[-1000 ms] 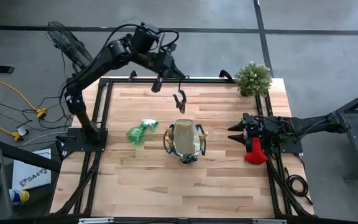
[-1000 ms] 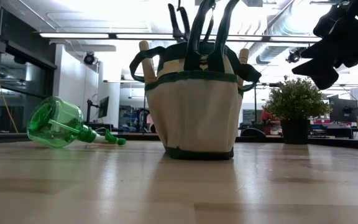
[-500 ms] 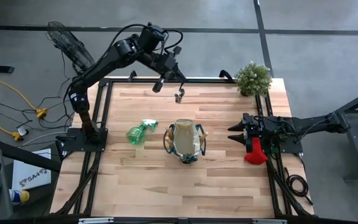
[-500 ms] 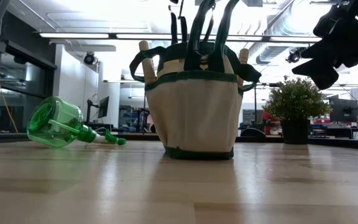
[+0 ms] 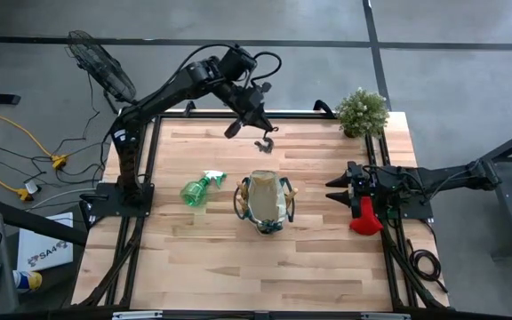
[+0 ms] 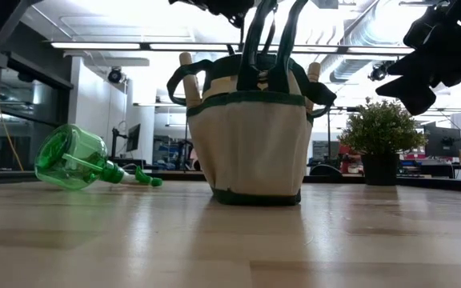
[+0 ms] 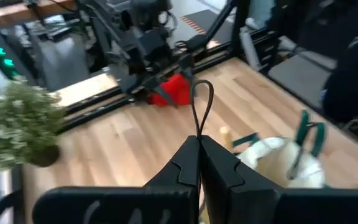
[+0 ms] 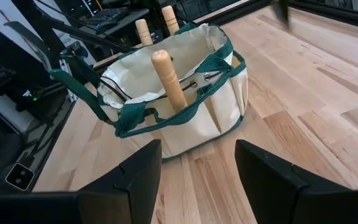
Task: Pick & Place Garden tools in Gardening bag
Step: Put the green shears into the white gardening bag
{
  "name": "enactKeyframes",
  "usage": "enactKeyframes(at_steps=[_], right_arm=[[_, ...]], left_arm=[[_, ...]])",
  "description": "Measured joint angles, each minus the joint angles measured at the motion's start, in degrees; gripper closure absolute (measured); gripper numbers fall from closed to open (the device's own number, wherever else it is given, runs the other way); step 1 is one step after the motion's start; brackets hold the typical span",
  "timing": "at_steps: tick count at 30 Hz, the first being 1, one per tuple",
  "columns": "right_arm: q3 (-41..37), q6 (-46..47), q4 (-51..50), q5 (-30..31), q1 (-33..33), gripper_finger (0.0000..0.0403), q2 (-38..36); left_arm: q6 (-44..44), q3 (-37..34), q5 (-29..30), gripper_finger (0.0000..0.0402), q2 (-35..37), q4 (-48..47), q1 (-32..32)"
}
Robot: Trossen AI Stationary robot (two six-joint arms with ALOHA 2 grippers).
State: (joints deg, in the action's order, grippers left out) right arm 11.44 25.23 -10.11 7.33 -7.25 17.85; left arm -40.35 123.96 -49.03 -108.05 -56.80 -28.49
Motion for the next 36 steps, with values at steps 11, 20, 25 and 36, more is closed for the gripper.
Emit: enactKeyframes(at_steps=[11,20,25,36], right_arm=[[0.0,0.0,0.0,0.0,0.0,0.0206,0.0],[0.0,0.0,0.0,0.0,0.0,0.0206,0.0],[0.0,0.0,0.0,0.0,0.0,0.0206,0.0],[0.0,0.0,0.0,0.0,0.0,0.0206,0.0]], left_arm=[[2.0,0.0,-4.7,0.0401,0.0,-3.5,1.6],[1.6,0.1,-8.7,0.0402,0.0,-5.4,3.1],[1.1,0.1,-8.9,0.0401,0.0,-6.8,3.1],[0.2,0.1,-10.4,0.0401,0.0,-8.2,3.1]])
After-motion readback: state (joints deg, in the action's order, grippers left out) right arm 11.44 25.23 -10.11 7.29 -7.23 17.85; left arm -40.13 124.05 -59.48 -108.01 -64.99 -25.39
